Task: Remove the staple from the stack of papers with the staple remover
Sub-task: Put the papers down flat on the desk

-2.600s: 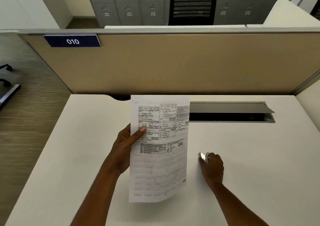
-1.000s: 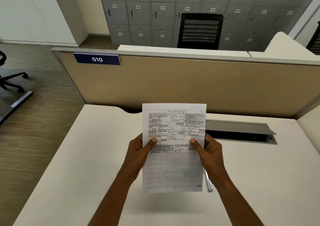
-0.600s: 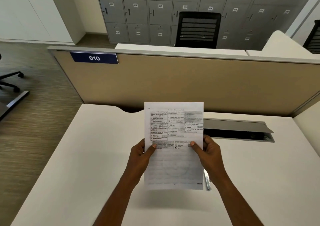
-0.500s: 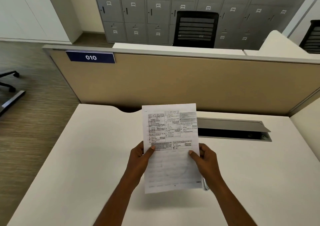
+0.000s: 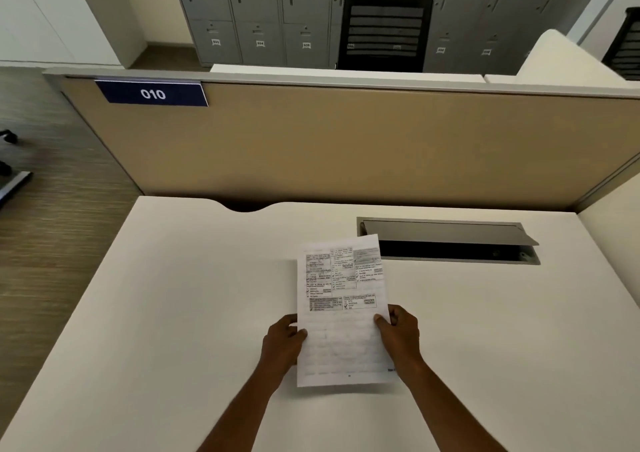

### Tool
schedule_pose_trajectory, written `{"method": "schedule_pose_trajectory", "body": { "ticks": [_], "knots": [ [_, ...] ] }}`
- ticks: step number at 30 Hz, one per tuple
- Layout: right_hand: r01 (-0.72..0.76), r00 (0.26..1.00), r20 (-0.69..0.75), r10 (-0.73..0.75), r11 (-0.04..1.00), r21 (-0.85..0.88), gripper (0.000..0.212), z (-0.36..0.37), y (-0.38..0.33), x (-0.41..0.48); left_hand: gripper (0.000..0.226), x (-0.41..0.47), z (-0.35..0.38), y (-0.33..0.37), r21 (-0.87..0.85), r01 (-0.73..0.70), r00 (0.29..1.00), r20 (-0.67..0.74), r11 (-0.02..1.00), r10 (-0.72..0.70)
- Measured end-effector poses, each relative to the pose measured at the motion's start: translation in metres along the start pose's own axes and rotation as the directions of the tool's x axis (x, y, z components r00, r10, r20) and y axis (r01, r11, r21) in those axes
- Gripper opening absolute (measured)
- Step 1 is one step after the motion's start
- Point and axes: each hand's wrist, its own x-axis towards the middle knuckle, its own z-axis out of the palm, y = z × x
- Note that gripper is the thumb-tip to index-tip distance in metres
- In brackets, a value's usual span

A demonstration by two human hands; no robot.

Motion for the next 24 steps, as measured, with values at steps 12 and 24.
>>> {"method": "schedule_pose_trajectory", "body": {
  "ticks": [12, 24],
  "knots": [
    [0.006, 0.999, -0.04, -0.019, 0.953, -0.304, 0.026, 0.005, 0.03, -0.002, 0.034, 0.013, 0.022, -0.017, 0.411, -0.069, 0.997, -0.007, 0.909, 0.079],
    [0.258, 0.946, 0.324, -0.034, 0.685, -0.682, 0.117, -0.012, 0.039, -0.003, 0.124, 0.015, 0.032, -0.031, 0.666, -0.168, 0.978, 0.205, 0.727, 0.039]
  ]
}}
